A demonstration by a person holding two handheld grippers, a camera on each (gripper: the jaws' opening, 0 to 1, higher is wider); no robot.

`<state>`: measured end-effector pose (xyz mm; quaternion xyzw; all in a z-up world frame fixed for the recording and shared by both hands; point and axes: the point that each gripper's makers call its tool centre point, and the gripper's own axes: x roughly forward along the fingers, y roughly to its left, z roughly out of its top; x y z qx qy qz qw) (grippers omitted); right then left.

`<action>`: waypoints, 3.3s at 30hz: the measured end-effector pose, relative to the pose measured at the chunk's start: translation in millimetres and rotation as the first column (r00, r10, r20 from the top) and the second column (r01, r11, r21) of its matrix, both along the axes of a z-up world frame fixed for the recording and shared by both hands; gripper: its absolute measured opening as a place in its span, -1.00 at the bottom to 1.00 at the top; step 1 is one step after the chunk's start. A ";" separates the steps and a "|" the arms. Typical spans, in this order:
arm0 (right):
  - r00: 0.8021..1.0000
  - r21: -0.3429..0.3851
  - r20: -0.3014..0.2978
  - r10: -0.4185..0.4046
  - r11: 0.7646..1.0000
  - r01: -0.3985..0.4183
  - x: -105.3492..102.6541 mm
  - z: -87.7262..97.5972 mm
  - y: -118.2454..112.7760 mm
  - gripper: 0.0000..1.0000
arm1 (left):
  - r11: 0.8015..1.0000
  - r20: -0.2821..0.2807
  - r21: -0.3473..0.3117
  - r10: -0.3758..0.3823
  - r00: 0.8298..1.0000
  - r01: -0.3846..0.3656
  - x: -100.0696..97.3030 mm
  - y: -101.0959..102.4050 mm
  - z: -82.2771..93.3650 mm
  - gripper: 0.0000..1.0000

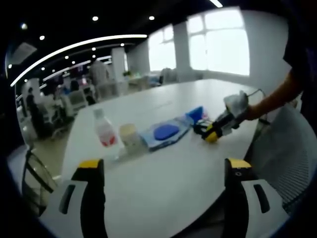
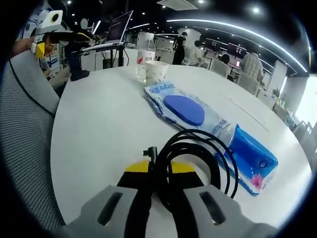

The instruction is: Arrange the tabletop items into an orderly group along one side of the table until the central work area is clear of visible clutter.

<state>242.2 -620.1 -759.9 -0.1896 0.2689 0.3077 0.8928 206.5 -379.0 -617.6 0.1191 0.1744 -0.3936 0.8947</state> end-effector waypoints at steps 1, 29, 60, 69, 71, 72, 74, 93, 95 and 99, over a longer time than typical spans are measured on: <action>1.000 0.003 -0.001 -0.001 1.000 0.001 -0.1 -0.4 0.8 -0.78 | 1.000 0.000 0.001 0.000 1.000 0.000 -0.1 0.0 -0.1 0.97; 0.999 0.009 -0.027 -0.032 0.999 0.032 -4.1 14.7 6.0 -0.48 | 1.000 0.002 0.000 -0.010 1.000 0.010 -0.9 -0.2 -0.1 0.96; 0.962 0.176 0.023 -0.271 0.949 0.263 -43.3 77.8 -34.3 0.47 | 1.000 -0.032 -0.024 -0.002 0.999 0.001 2.7 5.5 -6.4 0.99; 0.947 0.211 0.031 -0.319 0.929 0.305 -55.8 89.3 -41.4 0.70 | 1.000 -0.031 -0.030 0.004 1.000 -0.005 2.7 5.3 -5.1 0.99; 0.945 0.208 0.037 -0.325 0.927 0.311 -58.1 91.2 -43.4 0.73 | 1.000 -0.030 -0.029 0.003 1.000 -0.004 2.4 5.0 -5.1 0.99; 0.941 0.212 0.036 -0.335 0.923 0.321 -59.8 92.7 -45.4 0.77 | 1.000 -0.029 -0.028 0.003 1.000 -0.004 2.3 4.9 -5.1 0.99; 0.937 0.225 0.036 -0.347 0.916 0.331 -62.3 95.4 -47.2 0.81 | 1.000 -0.030 -0.027 0.001 1.000 -0.002 1.9 4.3 -5.2 0.99; 0.906 0.238 0.047 -0.421 0.885 0.399 -88.6 112.6 -54.2 1.00 | 1.000 -0.029 -0.025 0.013 0.999 -0.014 0.7 9.4 -6.3 0.99; 0.906 0.237 0.047 -0.421 0.886 0.399 -90.6 112.5 -54.1 1.00 | 0.999 -0.029 -0.033 0.025 0.999 -0.026 1.6 12.0 -6.5 0.99; 0.903 0.216 0.061 -0.424 0.889 0.403 -91.4 112.5 -56.9 1.00 | 0.998 -0.029 -0.044 0.034 0.999 -0.035 3.2 12.9 -5.5 0.99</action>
